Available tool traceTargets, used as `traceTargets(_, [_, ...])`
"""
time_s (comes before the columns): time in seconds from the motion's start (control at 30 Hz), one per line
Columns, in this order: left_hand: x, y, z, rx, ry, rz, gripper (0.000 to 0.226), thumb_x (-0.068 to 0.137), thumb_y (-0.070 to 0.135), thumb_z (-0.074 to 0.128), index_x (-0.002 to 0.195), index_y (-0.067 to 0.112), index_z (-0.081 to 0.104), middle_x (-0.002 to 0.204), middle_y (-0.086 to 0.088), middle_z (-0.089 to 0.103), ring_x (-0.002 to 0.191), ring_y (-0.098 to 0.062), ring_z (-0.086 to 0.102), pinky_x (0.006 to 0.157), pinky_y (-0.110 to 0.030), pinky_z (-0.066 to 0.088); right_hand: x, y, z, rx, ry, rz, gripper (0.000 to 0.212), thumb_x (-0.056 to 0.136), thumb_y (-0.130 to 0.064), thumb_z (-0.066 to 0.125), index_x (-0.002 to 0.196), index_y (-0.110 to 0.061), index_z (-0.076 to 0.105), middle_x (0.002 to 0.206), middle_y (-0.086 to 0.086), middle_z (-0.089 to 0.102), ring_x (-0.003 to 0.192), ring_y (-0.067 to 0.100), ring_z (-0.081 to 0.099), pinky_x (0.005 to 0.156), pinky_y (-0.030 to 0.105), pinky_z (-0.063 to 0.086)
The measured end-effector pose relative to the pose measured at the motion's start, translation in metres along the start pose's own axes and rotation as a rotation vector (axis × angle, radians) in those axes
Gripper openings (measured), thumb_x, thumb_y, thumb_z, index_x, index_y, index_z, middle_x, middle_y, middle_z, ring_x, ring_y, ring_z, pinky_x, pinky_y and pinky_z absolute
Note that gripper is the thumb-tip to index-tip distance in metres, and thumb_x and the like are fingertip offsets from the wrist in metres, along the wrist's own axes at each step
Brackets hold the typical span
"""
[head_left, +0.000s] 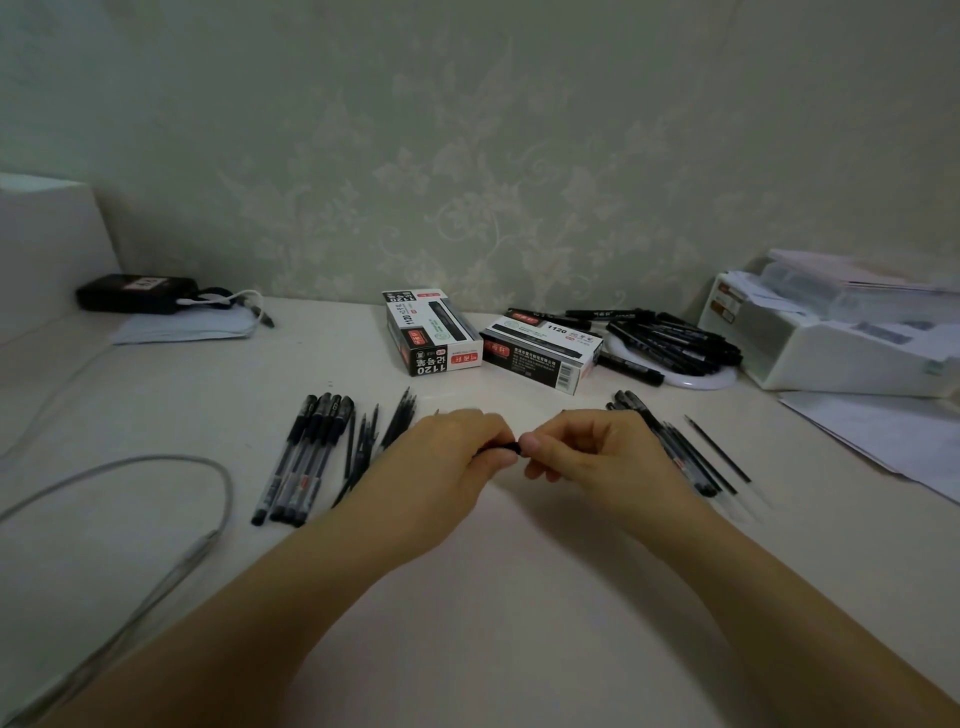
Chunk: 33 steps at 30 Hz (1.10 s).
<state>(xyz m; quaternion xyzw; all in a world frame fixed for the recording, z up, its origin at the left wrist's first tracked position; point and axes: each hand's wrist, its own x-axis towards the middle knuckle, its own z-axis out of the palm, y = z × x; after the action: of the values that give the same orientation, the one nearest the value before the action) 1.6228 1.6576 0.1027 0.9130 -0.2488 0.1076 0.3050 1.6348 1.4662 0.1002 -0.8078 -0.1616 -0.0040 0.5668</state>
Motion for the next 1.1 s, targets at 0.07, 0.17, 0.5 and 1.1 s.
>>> traceTargets(0.07, [-0.001,-0.0006,-0.001,0.0,-0.042,-0.027,0.025,0.1,0.032,0.042,0.093,0.025,0.064,0.075,0.009,0.059,0.072,-0.005,0.056,0.069,-0.027,0.047,-0.001,-0.0011,-0.0012,0.01,-0.011,-0.01,0.011,0.08,-0.028,0.077,0.084,-0.018,0.078,0.076,0.0,0.076,0.068,0.007,0.066,0.068,0.016,0.053])
traceTargets(0.17, [-0.0004,-0.0021,0.0003,-0.008,-0.028,-0.042,0.027,0.101,0.034,0.04,0.094,0.025,0.064,0.071,0.01,0.056,0.07,-0.005,0.054,0.067,-0.027,0.046,-0.0009,-0.0033,-0.0021,0.06,0.001,-0.02,0.012,0.079,-0.014,0.08,0.09,-0.017,0.077,0.081,0.001,0.076,0.074,0.01,0.07,0.072,0.019,0.056])
traceTargets(0.5, [-0.0008,-0.0035,0.0016,0.014,0.038,0.016,0.021,0.1,0.033,0.044,0.097,0.026,0.063,0.069,0.015,0.05,0.067,-0.002,0.05,0.062,-0.023,0.04,-0.0004,-0.0051,0.0006,-0.036,0.004,0.041,0.02,0.088,-0.037,0.068,0.081,-0.02,0.075,0.073,0.0,0.075,0.063,0.006,0.064,0.061,0.012,0.049])
traceTargets(1.1, [-0.0021,-0.005,0.0019,0.038,0.03,0.005,0.017,0.1,0.035,0.042,0.105,0.029,0.057,0.07,0.015,0.051,0.066,-0.003,0.051,0.058,-0.025,0.041,0.0013,-0.005,0.0029,0.0,-0.002,0.124,0.027,0.083,-0.05,0.068,0.092,-0.025,0.073,0.084,-0.006,0.076,0.067,0.003,0.066,0.062,0.016,0.051])
